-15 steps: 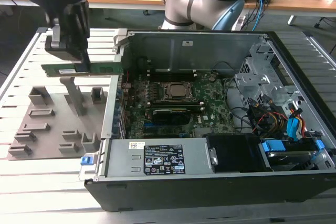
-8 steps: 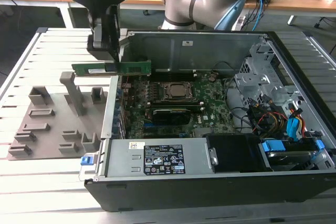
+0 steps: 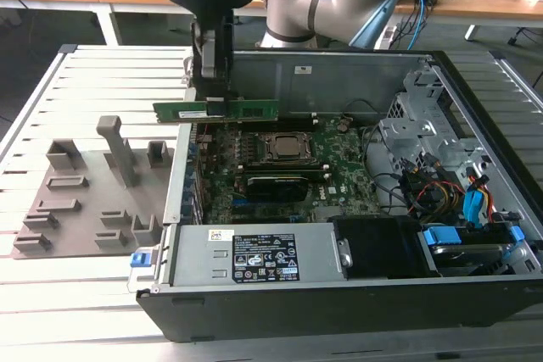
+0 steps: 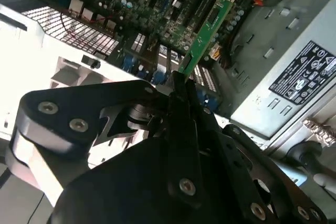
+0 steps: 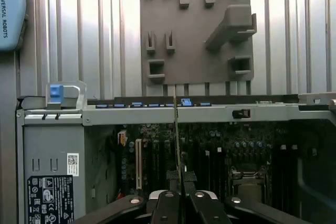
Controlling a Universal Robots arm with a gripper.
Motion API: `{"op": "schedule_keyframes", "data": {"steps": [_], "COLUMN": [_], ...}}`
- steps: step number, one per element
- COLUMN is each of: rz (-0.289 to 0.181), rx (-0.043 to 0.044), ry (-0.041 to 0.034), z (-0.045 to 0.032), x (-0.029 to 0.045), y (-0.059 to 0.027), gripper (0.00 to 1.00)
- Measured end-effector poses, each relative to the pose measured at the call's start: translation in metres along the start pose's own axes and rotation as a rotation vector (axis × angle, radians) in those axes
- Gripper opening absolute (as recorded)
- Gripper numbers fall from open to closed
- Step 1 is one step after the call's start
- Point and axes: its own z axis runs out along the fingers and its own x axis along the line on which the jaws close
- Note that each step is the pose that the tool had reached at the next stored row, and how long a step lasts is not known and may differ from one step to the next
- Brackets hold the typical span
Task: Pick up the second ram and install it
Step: 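Pick up the second ram and move it above second insertion slot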
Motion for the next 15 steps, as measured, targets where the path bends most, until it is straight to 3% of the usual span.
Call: {"op": "schedule_keyframes", "data": {"steps": [6,10,11,12,15], "rz": [0.000,0.000,0.000,0.000,0.000], "rx": [-0.0026,-0.0045,-0.0059,-0.0070,-0.0087], "ry": [-0.0003,-0.0091,-0.0155,-0.0171,-0.0170], "z": [-0.0001,0.0007,0.0013,0.0021,0.0033], "x": [-0.0025,-0.0046,-0.0070,-0.0099,-0.0269], "y": [-0.0245,-0.0333,-0.0396,-0.0454,-0.0618], "gripper": [0.13,0.13,0.13,0.13,0.13]}}
